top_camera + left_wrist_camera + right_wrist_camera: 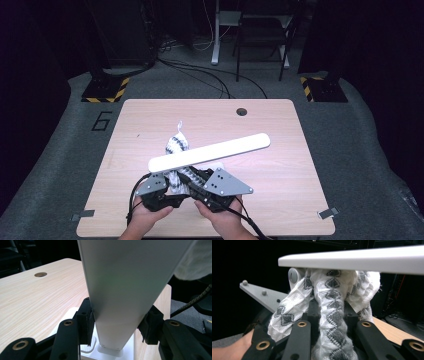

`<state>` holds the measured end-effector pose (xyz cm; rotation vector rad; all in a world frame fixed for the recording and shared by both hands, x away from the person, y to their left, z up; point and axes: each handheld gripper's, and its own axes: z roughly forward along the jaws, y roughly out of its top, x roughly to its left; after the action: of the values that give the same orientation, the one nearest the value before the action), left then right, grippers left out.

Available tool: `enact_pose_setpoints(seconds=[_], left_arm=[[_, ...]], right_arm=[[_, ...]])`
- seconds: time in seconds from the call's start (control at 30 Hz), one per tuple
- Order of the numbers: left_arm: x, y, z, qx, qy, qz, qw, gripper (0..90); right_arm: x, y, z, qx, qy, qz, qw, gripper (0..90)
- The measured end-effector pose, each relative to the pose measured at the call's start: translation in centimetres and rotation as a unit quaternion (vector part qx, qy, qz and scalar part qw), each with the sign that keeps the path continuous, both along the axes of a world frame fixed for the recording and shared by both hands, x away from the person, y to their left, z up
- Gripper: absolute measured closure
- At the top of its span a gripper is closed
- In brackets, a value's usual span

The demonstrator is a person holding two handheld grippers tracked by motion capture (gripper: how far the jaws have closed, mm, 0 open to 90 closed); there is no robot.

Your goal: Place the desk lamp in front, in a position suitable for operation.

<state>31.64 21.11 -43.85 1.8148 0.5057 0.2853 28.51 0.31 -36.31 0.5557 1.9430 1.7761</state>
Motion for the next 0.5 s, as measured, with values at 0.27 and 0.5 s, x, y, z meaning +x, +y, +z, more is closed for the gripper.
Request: enact_pose_setpoints(seconds=[0.27, 0.5], left_arm=[[-0.1, 0.1, 0.1, 0.008, 0.002, -0.002, 1.0, 52.7], [0.0, 0.0, 0.1, 0.01, -0.001, -0.006, 0.9999, 52.7]], right_arm=[[0.4, -0.1, -1.1, -0.017, 0.008, -0.002, 0.9998, 74.2], [0.5, -0.6, -2.1, -0.024, 0.02, -0.015, 0.9994, 74.0]])
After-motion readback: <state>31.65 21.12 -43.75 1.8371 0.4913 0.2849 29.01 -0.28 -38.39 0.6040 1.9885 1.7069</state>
